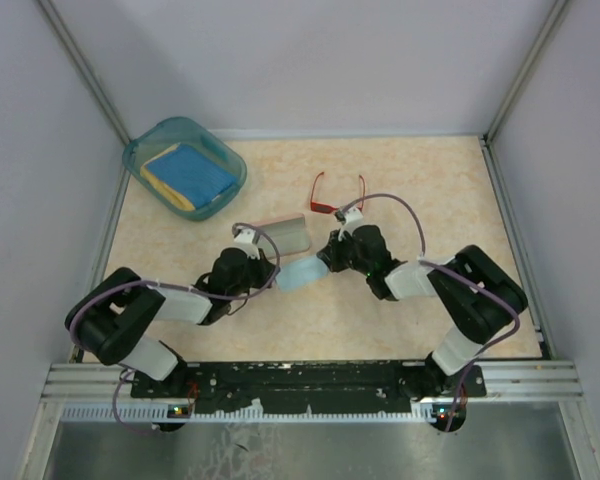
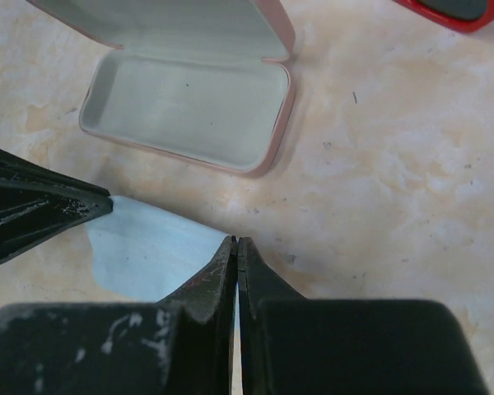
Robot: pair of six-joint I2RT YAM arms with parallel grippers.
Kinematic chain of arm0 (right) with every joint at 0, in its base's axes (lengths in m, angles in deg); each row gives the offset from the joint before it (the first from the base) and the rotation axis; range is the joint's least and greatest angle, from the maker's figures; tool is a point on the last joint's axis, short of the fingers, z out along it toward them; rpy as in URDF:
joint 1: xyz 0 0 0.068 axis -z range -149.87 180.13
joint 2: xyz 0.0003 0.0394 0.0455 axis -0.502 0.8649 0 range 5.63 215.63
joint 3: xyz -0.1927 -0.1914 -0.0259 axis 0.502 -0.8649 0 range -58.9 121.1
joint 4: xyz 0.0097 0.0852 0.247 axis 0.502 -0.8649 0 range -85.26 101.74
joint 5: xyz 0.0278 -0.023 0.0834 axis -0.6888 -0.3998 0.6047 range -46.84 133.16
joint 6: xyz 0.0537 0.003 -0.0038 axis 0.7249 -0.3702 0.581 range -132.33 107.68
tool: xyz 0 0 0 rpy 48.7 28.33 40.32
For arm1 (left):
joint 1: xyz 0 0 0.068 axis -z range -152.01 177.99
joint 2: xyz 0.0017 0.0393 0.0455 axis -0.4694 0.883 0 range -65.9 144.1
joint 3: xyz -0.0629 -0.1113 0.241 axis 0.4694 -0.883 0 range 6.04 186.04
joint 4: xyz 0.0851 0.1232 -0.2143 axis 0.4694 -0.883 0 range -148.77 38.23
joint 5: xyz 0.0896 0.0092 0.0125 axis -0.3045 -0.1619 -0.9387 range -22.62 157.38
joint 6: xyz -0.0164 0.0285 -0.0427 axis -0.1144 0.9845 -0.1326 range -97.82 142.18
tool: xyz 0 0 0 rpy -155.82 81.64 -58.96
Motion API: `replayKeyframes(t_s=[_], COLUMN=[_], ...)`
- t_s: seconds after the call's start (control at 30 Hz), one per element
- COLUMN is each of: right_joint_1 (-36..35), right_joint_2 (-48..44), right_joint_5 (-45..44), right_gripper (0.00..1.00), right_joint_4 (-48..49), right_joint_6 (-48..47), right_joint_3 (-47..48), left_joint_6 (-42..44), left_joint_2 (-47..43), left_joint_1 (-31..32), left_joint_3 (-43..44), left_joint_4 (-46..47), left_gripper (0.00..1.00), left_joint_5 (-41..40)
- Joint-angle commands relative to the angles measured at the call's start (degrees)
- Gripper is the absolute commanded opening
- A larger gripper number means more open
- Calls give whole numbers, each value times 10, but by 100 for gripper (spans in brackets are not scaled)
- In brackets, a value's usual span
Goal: Organize the sunglasses
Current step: Pick up the glasses cleaning cloth from the center of the board, then place the glasses cleaning cloth in the sunglasses case.
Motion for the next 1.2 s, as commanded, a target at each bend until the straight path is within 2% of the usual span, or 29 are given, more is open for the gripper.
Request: replayKeyframes(t_s=[0.0, 0.27, 1.17], right_joint_1=[2, 2, 2], right_joint_2=[20, 75, 157], right_joint_5=[1, 13, 26], right_gripper=[0, 0, 0], right_joint_4=[30, 42, 73], right_joint_6=[-20, -24, -32], right_joint_3=[48, 91, 186], left_joint_6=[25, 47, 82], left_joint_2=[-21, -34, -21], left_joint_1=[-21, -51, -107], left_joint_3=[18, 34, 67], left_joint_4=[-20, -39, -47], left_gripper=[0, 0, 0], left_joint_5=[-3, -7, -18])
